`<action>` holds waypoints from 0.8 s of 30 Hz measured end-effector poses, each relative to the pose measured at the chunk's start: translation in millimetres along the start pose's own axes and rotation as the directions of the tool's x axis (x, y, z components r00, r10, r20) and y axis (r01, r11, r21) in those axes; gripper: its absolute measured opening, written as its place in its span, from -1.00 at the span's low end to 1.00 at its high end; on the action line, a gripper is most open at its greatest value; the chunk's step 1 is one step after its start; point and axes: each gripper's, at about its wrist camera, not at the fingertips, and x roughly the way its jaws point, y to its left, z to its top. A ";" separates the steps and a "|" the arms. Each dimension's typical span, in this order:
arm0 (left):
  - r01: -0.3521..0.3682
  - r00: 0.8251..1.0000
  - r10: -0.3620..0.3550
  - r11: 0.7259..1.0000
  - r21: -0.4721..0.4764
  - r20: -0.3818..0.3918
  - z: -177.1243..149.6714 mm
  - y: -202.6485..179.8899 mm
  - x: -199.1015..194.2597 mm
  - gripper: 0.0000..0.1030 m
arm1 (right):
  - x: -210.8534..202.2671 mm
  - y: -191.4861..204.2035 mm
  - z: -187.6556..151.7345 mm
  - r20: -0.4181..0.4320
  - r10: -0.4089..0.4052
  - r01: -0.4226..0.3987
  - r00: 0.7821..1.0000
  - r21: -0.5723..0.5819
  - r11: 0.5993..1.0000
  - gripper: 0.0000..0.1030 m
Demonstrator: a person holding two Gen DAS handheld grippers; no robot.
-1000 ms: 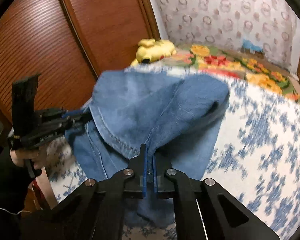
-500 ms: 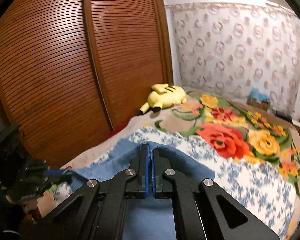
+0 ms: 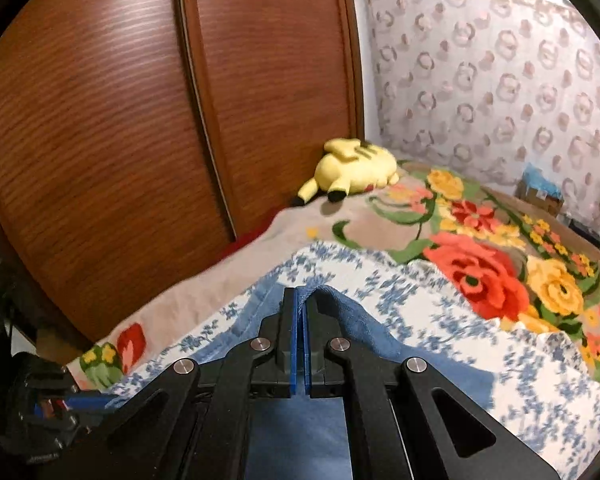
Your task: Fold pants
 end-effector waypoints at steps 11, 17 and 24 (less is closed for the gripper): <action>-0.012 0.999 0.012 1.000 -0.009 -0.053 -7.0 10.6 18.1 -0.84 | 58.0 10.6 18.8 -0.095 0.001 -0.001 0.996 -0.002 1.000 -0.97; -0.018 0.998 0.017 1.000 -0.015 -0.056 -3.8 11.4 15.6 -0.68 | 71.6 5.2 23.9 -0.115 0.026 -0.023 0.993 0.026 0.999 -0.97; -0.047 0.998 0.046 0.999 -0.024 -0.053 2.0 18.2 21.0 -0.58 | 85.4 -3.8 24.4 -0.116 0.071 -0.063 0.991 0.070 0.996 -0.91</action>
